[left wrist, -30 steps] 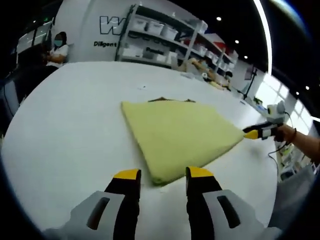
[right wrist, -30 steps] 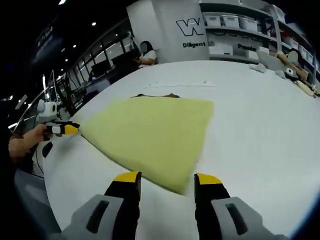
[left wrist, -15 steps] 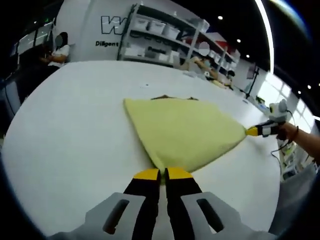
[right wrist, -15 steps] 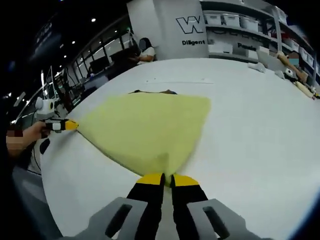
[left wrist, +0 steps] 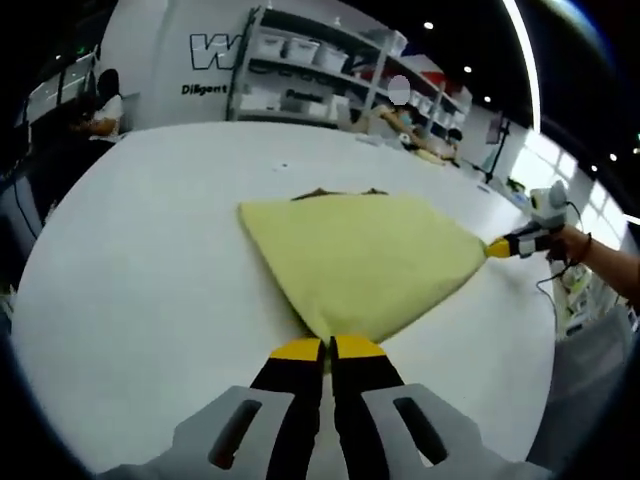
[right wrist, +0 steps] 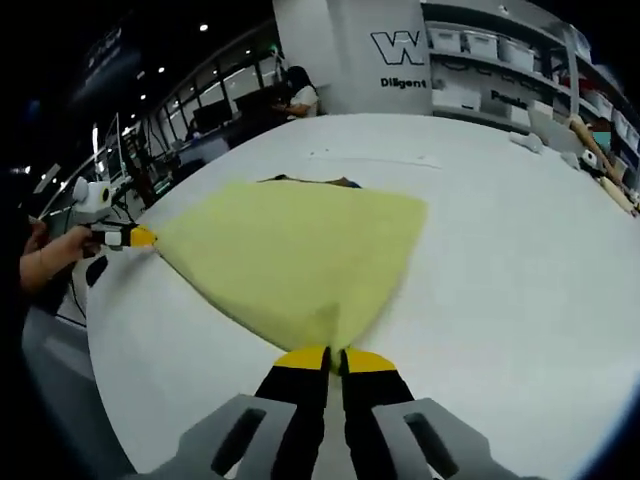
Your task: Fold the garment on the visible template until the final outline fits inside the template.
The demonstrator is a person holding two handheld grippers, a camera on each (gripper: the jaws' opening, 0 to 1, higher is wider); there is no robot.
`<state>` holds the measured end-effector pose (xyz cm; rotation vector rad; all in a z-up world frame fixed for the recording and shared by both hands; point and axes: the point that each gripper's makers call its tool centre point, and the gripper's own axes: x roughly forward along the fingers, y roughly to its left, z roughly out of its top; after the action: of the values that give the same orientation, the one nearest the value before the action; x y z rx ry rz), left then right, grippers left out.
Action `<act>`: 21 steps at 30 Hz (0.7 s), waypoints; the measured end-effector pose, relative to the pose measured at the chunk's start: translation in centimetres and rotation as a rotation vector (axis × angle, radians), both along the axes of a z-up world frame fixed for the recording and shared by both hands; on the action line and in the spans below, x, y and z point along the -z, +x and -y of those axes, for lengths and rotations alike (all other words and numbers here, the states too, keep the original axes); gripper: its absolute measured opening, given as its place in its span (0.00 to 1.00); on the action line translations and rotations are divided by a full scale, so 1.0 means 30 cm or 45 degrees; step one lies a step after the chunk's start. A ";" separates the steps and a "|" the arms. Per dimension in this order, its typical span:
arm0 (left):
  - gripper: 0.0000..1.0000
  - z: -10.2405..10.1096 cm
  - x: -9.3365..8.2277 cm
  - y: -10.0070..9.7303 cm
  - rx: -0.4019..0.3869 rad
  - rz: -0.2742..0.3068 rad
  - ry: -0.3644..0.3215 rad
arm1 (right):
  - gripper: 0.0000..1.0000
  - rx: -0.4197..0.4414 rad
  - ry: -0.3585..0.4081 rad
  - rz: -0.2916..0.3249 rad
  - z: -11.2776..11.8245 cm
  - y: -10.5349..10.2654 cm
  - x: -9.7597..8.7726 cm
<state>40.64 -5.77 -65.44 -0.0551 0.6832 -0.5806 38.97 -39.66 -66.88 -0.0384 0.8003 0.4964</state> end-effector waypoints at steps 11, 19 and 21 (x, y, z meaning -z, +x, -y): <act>0.00 -0.039 0.002 -0.095 0.005 -0.009 0.039 | 0.00 -0.029 0.008 0.000 -0.037 -0.067 -0.009; 0.00 -0.064 0.001 -0.150 0.001 -0.012 0.058 | 0.00 -0.067 -0.001 -0.007 -0.061 -0.120 -0.004; 0.00 -0.070 0.002 -0.170 0.028 0.020 0.109 | 0.00 -0.074 0.001 -0.006 -0.067 -0.134 -0.006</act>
<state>35.55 -3.68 -65.48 0.0371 0.6932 -0.5718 34.95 -37.63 -66.68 -0.0597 0.8054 0.5517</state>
